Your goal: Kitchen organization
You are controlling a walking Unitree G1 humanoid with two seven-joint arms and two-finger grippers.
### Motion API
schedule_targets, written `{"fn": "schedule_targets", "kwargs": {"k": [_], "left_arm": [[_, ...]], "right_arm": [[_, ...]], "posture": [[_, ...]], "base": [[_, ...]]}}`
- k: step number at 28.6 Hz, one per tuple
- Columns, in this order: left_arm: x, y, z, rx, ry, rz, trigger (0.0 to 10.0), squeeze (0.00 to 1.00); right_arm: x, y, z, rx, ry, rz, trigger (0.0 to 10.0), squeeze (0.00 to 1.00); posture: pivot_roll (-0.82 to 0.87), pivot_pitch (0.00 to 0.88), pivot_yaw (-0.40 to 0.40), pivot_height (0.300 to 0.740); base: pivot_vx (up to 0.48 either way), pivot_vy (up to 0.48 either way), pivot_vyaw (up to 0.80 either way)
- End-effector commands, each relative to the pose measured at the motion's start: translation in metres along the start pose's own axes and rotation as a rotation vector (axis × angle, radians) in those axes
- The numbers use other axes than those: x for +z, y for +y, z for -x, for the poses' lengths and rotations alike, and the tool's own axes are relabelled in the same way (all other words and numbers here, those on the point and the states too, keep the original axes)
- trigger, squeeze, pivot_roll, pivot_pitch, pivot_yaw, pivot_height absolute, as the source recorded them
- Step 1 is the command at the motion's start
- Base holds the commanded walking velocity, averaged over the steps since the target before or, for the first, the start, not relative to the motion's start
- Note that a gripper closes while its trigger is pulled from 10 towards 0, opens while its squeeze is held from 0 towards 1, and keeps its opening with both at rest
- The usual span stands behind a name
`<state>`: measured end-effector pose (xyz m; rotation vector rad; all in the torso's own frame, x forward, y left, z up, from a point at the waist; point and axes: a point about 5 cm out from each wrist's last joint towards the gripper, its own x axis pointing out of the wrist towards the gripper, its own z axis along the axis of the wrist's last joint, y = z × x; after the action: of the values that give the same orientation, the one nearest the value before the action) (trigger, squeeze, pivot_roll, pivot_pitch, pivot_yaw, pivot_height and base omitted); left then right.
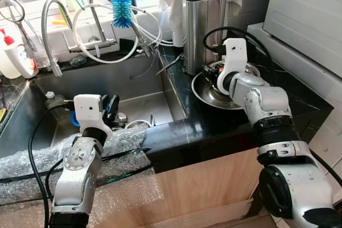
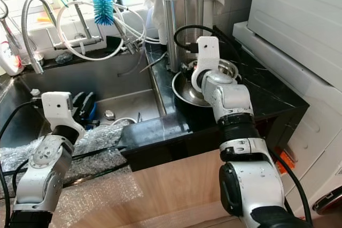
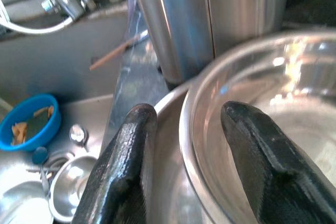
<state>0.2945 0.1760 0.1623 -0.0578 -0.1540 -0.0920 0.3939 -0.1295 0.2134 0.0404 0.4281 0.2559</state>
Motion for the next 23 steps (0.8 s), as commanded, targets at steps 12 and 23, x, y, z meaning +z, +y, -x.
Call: {"fn": "schedule_targets", "kwargs": {"k": [12, 23], "left_arm": [[-0.003, 0.001, -0.001, 0.028, 0.021, 0.019, 10.0, 0.00], [-0.001, 0.004, -0.004, 0.032, 0.019, 0.007, 10.0, 0.00]], "right_arm": [[0.005, 0.000, 0.000, 0.010, 0.063, -0.027, 10.0, 0.00], [0.012, 0.028, 0.002, 0.163, 0.070, -0.104, 10.0, 0.00]], "posture": [[-0.10, 0.000, 0.092, 0.740], [-0.10, 0.000, 0.095, 0.740]], "base": [[0.000, 0.000, 0.00], [0.000, 0.000, 0.00]]}}
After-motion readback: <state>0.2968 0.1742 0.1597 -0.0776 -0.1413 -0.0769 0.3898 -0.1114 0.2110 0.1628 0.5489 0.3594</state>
